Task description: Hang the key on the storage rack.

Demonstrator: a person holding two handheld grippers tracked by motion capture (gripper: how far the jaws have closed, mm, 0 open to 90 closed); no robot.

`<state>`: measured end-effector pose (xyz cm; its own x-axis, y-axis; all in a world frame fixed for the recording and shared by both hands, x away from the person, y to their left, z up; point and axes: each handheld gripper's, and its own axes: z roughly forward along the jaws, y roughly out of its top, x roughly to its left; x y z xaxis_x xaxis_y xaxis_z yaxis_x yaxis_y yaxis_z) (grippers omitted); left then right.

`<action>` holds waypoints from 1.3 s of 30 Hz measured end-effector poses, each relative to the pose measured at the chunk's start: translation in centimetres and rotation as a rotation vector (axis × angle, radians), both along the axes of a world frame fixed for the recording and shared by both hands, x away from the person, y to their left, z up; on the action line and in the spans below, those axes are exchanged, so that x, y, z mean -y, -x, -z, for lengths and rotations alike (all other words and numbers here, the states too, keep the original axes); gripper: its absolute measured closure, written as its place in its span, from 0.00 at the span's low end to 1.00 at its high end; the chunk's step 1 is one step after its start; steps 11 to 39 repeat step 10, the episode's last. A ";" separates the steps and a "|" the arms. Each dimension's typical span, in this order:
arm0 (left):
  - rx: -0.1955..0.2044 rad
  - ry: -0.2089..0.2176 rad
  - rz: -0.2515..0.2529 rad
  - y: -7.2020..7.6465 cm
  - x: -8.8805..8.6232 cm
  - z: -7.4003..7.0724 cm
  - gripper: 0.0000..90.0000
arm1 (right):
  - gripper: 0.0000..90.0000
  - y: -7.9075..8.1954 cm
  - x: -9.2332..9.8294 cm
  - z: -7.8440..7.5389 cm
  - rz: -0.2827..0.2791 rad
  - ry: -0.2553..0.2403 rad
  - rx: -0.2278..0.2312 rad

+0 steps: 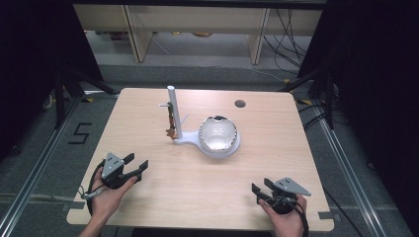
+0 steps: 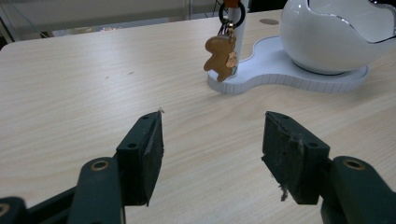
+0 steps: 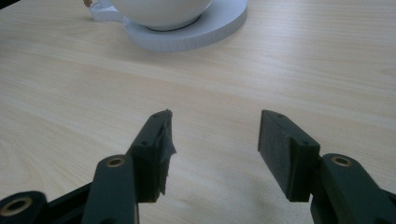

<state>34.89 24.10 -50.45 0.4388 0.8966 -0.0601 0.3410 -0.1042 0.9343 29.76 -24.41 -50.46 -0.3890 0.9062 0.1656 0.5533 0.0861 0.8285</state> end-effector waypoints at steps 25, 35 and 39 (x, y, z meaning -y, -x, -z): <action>-0.014 0.008 0.016 0.3 0.4 0.7 0.42 | 0.50 -0.1 -0.1 0.2 0.012 0.005 0.007; -0.014 0.008 0.016 0.3 0.4 0.7 0.42 | 0.50 -0.1 -0.1 0.2 0.012 0.005 0.007; -0.014 0.008 0.016 0.3 0.4 0.7 0.42 | 0.50 -0.1 -0.1 0.2 0.012 0.005 0.007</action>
